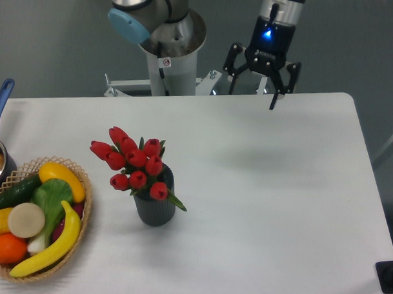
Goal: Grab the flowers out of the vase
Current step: 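Lower the open gripper toward the red tulip stems above the vase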
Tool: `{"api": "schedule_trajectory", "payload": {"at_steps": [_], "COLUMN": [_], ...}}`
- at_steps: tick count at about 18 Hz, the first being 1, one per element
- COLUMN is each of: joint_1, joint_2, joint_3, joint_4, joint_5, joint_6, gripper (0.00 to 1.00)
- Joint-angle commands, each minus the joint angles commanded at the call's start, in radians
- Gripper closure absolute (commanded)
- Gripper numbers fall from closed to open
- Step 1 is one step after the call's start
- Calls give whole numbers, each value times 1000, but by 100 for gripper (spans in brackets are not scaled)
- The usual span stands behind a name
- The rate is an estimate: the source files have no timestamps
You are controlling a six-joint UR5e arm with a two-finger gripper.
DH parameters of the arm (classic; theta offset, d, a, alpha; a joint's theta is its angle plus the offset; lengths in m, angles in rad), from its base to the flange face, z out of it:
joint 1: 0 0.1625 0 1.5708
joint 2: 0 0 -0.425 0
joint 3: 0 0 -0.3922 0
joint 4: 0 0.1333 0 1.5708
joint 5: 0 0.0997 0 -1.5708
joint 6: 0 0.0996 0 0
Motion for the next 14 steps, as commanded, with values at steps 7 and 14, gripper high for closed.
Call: {"api": "schedule_trajectory", "payload": {"at_steps": [7,14], "joint_1": [-120,-126], "joint_2": [-95,-124], "joint_3": [-17,-23], "joint_4": [120,126], "joint_5": [-49,-239], "joint_6": [0,2], "gripper": [0,0]}}
